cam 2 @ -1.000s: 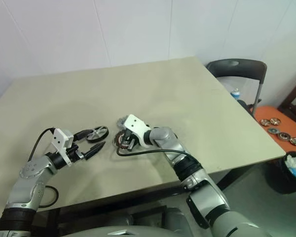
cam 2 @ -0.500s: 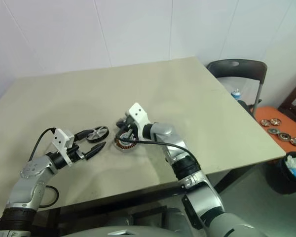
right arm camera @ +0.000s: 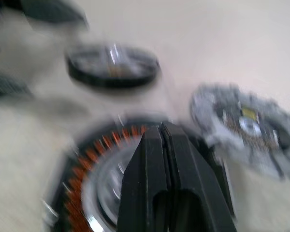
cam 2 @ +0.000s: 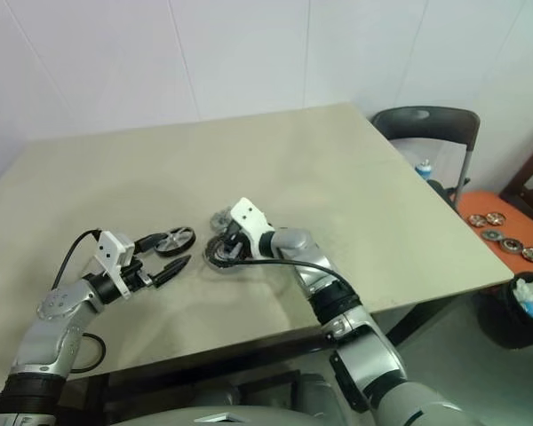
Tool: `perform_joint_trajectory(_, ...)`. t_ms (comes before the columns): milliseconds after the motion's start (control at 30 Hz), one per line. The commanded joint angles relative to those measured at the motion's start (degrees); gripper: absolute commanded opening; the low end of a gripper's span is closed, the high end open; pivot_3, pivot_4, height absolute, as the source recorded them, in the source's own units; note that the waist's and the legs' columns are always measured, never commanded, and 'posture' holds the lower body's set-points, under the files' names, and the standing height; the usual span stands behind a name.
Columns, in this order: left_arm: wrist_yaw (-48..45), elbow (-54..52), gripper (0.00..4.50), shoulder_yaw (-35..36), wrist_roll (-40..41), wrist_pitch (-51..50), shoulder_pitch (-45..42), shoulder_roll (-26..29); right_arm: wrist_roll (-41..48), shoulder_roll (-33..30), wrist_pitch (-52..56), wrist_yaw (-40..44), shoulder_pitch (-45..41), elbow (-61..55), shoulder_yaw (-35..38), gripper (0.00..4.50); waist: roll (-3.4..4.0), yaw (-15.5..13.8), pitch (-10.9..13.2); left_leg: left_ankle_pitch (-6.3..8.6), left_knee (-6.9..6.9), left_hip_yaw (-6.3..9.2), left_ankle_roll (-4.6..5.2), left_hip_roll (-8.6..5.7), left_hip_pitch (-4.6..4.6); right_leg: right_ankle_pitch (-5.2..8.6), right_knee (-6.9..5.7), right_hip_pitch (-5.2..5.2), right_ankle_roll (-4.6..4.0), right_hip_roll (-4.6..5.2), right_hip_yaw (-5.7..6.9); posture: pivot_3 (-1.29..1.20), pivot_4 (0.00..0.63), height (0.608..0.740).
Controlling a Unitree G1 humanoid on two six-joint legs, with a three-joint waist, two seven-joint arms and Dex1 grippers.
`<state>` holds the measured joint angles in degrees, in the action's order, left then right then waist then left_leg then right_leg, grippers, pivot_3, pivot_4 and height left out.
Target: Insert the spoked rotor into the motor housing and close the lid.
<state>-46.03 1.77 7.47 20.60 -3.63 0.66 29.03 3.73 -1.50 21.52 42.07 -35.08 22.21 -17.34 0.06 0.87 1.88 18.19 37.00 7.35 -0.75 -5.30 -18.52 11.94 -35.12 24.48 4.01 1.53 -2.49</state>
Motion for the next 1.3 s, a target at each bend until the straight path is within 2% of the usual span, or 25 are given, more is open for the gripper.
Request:
perform_joint_trajectory(33, 0.1, -1.1, 4.50, 0.1, -0.1, 0.3, -1.0, 0.0, -2.3, -0.7, -0.4, -0.6, -0.9, -0.1, -2.1, 0.03, -0.01, 0.0, 0.0, 0.00, 0.01, 0.00, 0.00, 0.00, 0.00, 0.00, 0.00, -0.01, 0.00, 0.01, 0.00, 0.00, 0.000, 0.740)
perform_joint_trajectory(133, 0.1, -0.9, 4.50, 0.4, -0.2, 0.4, -1.2, 0.0, -6.6, -3.2, 3.0, 1.2, -0.7, 2.9, -7.2, 0.03, -0.01, -0.2, 0.0, 0.00, 0.03, -0.03, 0.00, -0.01, 0.01, 0.00, -0.01, -0.03, 0.00, 0.02, 0.00, 0.00, 0.000, 0.740)
perform_joint_trajectory(233, 0.2, -1.0, 4.50, 0.5, -0.3, 0.5, -1.0, 0.1, -7.0, -3.7, 2.9, 1.5, -0.3, 3.0, -7.9, 0.03, -0.03, -0.1, -0.1, 0.00, 0.03, -0.04, 0.00, -0.01, 0.09, 0.00, -0.02, -0.08, 0.00, 0.01, -0.01, 0.00, 0.000, 0.740)
perform_joint_trajectory(333, 0.2, -1.1, 4.50, 0.6, -0.3, 0.5, -0.9, 0.1, -5.8, -2.6, 0.6, 0.2, -0.6, 2.3, -5.9, 0.03, -0.04, -0.1, -0.1, 0.00, 0.04, -0.03, 0.00, 0.00, 0.11, 0.00, -0.03, -0.11, 0.00, 0.01, 0.00, 0.00, 0.000, 0.740)
perform_joint_trajectory(433, 0.1, -1.0, 4.50, 0.4, -0.3, 0.4, -1.0, 0.1, 4.6, 2.9, 0.5, -0.9, -1.7, -0.9, 4.0, 0.03, -0.05, -0.1, 0.0, 0.00, 0.06, -0.03, 0.00, 0.00, 0.10, 0.00, -0.04, -0.11, 0.00, 0.00, 0.00, 0.00, 0.000, 0.740)
perform_joint_trajectory(500, 0.0, -0.9, 4.50, 0.3, -0.4, 0.4, -1.1, 0.1, 6.2, 3.9, -0.5, -1.2, -2.1, -1.4, 6.2, 0.03, -0.04, 0.0, 0.0, -0.01, 0.04, -0.02, -0.01, 0.01, 0.04, -0.01, -0.05, -0.02, 0.00, -0.01, -0.01, 0.00, 0.000, 0.740)
perform_joint_trajectory(767, 0.0, -0.5, 4.50, 0.1, -0.7, 0.6, -1.4, 0.0, 1.8, 1.8, -1.9, -1.2, -1.5, -0.9, 1.9, 0.03, -0.03, 0.0, 0.0, 0.00, 0.03, -0.03, 0.00, -0.01, 0.02, 0.00, -0.02, -0.02, 0.00, 0.01, -0.02, 0.00, 0.000, 0.740)
perform_joint_trajectory(900, 0.1, -0.4, 4.50, 0.1, -0.9, 0.7, -1.5, -0.1, -6.9, -2.6, 2.4, -1.3, -1.6, 4.8, -6.6, 0.03, -0.05, 0.0, 0.0, 0.00, 0.04, -0.05, 0.00, -0.01, 0.04, 0.00, -0.03, -0.04, 0.00, 0.01, -0.02, 0.00, 0.000, 0.740)
perform_joint_trajectory(967, 0.1, -0.4, 4.50, 0.2, -1.0, 0.7, -1.5, -0.2, -7.1, -3.1, 3.2, -0.5, -0.9, 5.3, -7.2, 0.03, 0.02, -0.1, -0.1, 0.00, 0.05, -0.06, 0.00, -0.02, 0.05, 0.00, -0.03, -0.04, 0.00, 0.02, -0.02, 0.00, 0.000, 0.740)
perform_joint_trajectory(1133, 0.1, -0.4, 4.50, 0.4, -1.2, 0.8, -1.2, -0.2, -5.9, -1.8, 1.0, -2.3, -1.5, 4.6, -4.7, 0.03, -0.08, -0.1, -0.1, 0.00, 0.07, -0.05, 0.00, 0.00, 0.13, 0.00, -0.05, -0.14, 0.00, 0.01, -0.02, 0.00, 0.000, 0.740)
perform_joint_trajectory(1300, 0.0, -0.2, 4.50, 0.3, -1.3, 0.8, -1.6, -0.2, 1.5, 2.7, -4.5, -4.1, -3.2, 1.0, 3.7, 0.03, -0.07, 0.0, -0.1, 0.00, 0.05, -0.05, 0.00, 0.00, 0.05, -0.01, -0.06, -0.03, 0.00, 0.00, -0.03, 0.00, 0.000, 0.740)
